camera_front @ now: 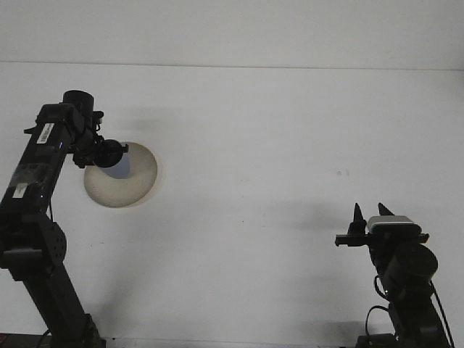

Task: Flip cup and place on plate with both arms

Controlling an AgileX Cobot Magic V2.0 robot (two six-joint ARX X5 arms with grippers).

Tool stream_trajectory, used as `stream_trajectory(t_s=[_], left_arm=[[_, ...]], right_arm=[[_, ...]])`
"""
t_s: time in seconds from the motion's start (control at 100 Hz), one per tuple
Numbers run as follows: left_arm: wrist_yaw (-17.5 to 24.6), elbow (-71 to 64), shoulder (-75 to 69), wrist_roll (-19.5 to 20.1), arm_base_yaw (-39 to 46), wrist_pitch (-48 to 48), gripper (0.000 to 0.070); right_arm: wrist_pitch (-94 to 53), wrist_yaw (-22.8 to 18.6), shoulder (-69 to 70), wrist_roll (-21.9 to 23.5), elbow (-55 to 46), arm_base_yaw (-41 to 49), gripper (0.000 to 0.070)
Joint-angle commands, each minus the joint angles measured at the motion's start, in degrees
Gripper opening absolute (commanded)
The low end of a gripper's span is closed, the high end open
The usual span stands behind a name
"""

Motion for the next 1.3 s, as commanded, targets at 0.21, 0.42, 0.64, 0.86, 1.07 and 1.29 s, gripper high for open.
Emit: stream_trajectory(t_s=[0.21,0.42,0.64,0.86,1.07,1.29], left_arm=[[0.02,1.11,3.52,0.33,0.17,0.46,0.023],[0.02,2.49,2.95,0.55,0.66,0.26,0.0464],[0.04,10.23,2.64,0.48,1.57,-3.61,0.0464],[0.04,14.1,-0.37,-0.66,1.88,-6.51,0.0464],[0.07,13.68,-5.07,-1.6,1.46,-8.68,0.0464],[0.07,12.59,-9.27,-2.54,0.07,-8.0,0.0464]], right_arm=[[0.7,0.07,0.24,-0.24,0.68,0.24,0.0347],[0.7,0.07,0.24,-0.24,0.68,0.24,0.0347],[0.7,0.07,0.24,-0.24,0.68,0.24,0.0347],[0.7,0.09,0.24,-0.26,0.68,0.24,0.0347],[0.7,0.09,0.24,-0.26,0.68,0.24,0.0347],[0.68,0.07,0.24,-0.26,0.68,0.24,0.0347]])
